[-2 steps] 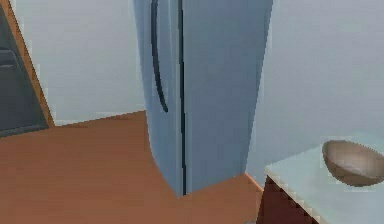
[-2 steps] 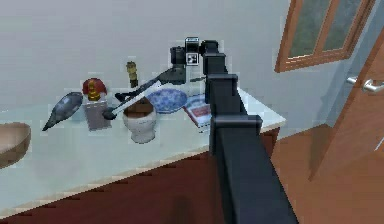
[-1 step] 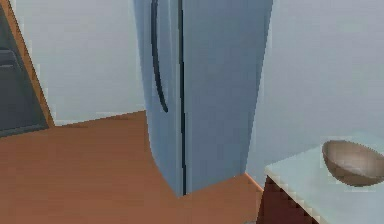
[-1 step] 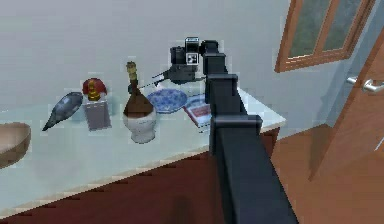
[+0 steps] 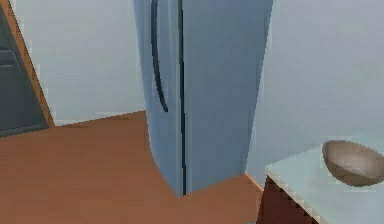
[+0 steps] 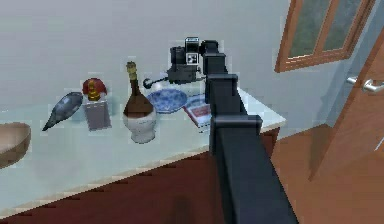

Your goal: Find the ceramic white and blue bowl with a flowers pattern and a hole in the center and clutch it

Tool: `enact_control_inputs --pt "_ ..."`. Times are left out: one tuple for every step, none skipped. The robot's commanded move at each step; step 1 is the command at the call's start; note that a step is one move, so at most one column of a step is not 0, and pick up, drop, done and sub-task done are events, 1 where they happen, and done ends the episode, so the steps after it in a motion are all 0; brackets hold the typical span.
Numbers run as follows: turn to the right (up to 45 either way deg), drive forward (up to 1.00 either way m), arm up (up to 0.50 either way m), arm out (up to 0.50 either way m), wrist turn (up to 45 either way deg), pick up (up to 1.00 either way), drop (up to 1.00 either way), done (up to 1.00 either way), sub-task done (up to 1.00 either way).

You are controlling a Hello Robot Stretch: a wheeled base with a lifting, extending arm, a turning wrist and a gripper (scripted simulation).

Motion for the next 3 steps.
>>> enact_control_inputs --pt "0.0 0.00 -0.10 0.00 0.0 0.00 0.00 0.00 0.00" --pt "0.0 0.00 0.00 0.00 0.0 1.00 0.00 0.00 0.00" --pt "0.0 0.00 0.10 0.00 0.0 0.00 0.00 0.00 0.00"
